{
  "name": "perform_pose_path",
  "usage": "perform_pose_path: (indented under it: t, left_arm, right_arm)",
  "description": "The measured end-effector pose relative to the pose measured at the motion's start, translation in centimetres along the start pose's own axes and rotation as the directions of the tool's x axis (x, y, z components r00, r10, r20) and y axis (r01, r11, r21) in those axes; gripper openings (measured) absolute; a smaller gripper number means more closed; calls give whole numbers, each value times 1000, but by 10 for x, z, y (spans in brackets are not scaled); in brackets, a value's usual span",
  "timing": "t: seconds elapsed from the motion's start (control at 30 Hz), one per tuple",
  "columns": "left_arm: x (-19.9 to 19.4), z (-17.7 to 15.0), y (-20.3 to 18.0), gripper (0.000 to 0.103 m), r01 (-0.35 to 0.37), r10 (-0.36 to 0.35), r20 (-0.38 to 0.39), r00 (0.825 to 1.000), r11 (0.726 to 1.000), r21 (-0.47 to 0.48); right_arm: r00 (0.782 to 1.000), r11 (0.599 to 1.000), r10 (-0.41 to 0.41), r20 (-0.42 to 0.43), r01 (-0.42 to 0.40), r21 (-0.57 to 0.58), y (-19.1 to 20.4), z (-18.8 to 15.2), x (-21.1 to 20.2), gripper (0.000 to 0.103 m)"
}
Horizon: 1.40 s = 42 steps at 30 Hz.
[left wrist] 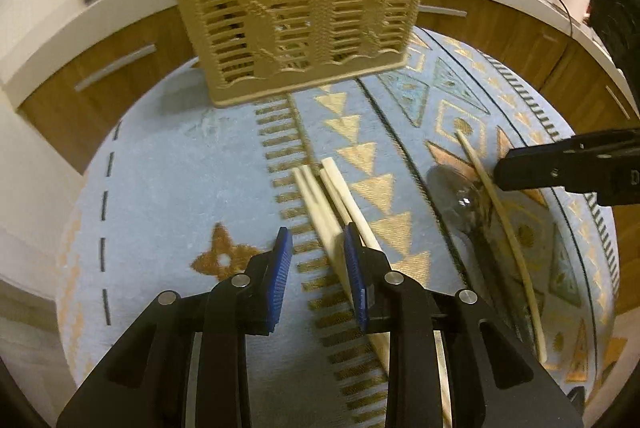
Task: Organize utensils
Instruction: 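Grasp a pair of chopsticks with the left tool while the right tool grasps one chopstick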
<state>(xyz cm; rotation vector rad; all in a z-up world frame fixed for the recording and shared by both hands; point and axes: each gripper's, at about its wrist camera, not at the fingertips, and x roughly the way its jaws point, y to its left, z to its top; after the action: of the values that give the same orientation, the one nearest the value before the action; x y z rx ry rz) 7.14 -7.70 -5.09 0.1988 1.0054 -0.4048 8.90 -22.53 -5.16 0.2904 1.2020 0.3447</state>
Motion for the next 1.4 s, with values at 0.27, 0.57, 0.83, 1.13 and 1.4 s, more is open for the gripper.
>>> perform_pose_path:
  t: [0.27, 0.57, 0.83, 1.13, 1.4]
  left_arm:
    - [-2, 1, -6, 23, -34, 35, -34, 999, 998, 44]
    - [3, 19, 4, 18, -13, 20, -130, 991, 998, 53]
    - [9, 23, -2, 14, -23, 32, -128, 991, 997, 70]
    - [5, 20, 2, 15, -2, 11, -124, 992, 997, 71]
    - [4, 19, -6, 11, -31, 44, -123, 991, 994, 106]
  right_arm:
    - [1000, 1000, 0, -5, 0, 2, -9, 0, -3, 30]
    - [996, 997, -76, -54, 75, -8, -12, 11, -3, 30]
    - [979, 981, -184, -92, 177, -79, 4, 13, 14, 29]
    - [930, 923, -352, -108, 326, -207, 31, 1, 23, 20]
    - [926, 916, -360, -115, 328, -232, 42, -2, 28, 4]
